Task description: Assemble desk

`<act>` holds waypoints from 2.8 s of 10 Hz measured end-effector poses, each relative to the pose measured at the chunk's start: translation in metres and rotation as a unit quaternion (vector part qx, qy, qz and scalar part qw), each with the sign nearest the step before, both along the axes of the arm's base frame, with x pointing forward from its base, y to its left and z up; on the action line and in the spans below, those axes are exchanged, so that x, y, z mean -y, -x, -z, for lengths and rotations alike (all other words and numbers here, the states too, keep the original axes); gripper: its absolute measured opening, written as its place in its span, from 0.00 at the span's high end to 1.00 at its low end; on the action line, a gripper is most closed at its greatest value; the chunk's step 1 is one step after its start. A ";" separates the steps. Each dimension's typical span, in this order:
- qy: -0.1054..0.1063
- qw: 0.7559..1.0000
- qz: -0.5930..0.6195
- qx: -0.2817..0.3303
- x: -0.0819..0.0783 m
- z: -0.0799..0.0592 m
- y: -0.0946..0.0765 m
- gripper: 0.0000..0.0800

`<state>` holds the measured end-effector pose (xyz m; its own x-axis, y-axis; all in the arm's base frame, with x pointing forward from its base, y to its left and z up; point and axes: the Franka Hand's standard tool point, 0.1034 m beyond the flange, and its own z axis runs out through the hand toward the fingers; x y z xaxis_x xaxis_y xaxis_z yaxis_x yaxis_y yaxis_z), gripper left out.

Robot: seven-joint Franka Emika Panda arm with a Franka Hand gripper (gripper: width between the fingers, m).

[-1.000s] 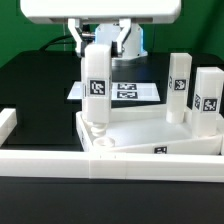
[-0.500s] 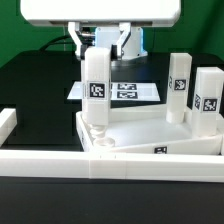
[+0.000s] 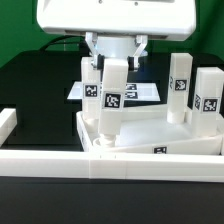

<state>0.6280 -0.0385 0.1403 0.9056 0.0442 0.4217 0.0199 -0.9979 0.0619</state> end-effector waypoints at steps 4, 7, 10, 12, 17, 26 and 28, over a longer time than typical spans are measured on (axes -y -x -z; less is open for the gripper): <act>-0.002 1.000 0.004 0.004 0.005 -0.008 0.003 0.64; -0.002 1.000 0.006 0.004 0.007 -0.009 0.004 0.64; -0.002 1.000 0.006 0.001 0.007 -0.006 0.005 0.64; -0.007 1.000 0.017 0.001 0.010 -0.006 0.006 0.64; -0.025 0.999 0.046 0.002 0.015 -0.004 0.009 0.64; -0.025 0.999 0.046 -0.007 0.008 0.008 0.011 0.64; -0.024 0.999 0.047 -0.007 0.009 0.011 0.011 0.64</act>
Offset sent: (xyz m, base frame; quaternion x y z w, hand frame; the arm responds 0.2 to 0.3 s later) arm -0.0148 0.0022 0.0106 0.0247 -0.0023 0.0188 0.9995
